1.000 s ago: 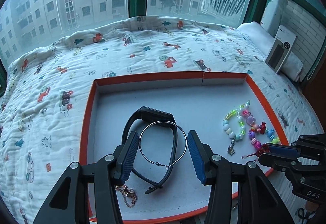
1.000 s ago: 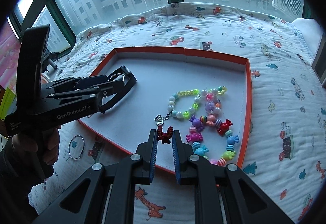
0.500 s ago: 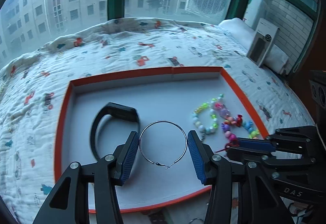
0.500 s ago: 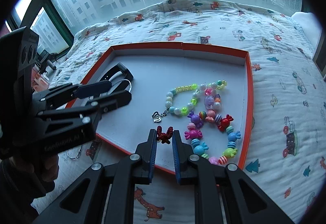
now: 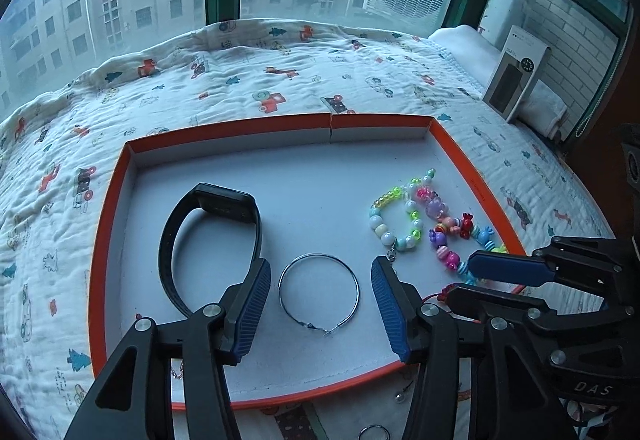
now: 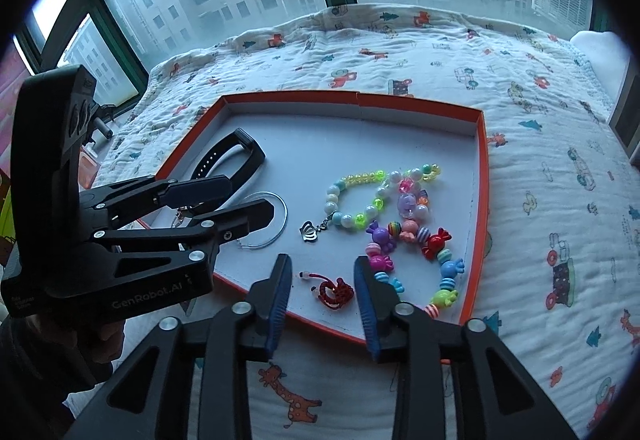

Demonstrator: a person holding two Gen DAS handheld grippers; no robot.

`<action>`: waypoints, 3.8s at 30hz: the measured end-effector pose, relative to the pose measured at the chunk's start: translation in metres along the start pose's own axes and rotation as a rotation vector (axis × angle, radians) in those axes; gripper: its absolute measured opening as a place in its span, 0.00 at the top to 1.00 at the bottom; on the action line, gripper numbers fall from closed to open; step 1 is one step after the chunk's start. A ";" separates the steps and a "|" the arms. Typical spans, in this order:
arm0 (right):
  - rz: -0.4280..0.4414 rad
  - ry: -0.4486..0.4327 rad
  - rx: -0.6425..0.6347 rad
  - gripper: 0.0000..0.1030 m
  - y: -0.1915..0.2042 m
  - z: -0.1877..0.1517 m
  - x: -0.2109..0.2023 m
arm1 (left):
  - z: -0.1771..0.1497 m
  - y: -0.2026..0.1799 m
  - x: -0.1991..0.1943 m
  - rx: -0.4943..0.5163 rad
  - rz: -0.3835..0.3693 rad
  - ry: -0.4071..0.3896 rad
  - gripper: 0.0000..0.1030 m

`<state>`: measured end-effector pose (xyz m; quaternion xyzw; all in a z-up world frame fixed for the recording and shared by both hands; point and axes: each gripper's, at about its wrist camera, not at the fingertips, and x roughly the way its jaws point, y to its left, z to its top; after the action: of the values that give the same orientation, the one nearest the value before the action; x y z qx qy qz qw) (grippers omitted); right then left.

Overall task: Organize jewelry
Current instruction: 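Withdraw both tools from the tray toward the remaining earrings on the quilt, then grasp the silver stud earring with the right tool while the left tool grasps the small silver ring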

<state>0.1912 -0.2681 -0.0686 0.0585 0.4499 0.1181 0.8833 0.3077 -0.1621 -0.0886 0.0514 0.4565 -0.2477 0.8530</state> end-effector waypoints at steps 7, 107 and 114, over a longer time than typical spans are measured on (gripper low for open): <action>-0.012 -0.027 -0.005 0.55 0.003 -0.003 -0.016 | -0.004 0.000 -0.023 -0.020 0.030 -0.030 0.37; -0.085 0.034 -0.215 0.80 -0.020 -0.061 -0.021 | -0.112 -0.019 -0.069 -0.020 0.007 -0.011 0.37; -0.062 0.009 -0.173 0.80 -0.022 -0.060 -0.030 | -0.108 -0.030 -0.049 0.059 -0.016 0.020 0.57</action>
<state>0.1291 -0.2976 -0.0845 -0.0326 0.4436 0.1293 0.8862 0.1895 -0.1353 -0.1076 0.0752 0.4580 -0.2675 0.8444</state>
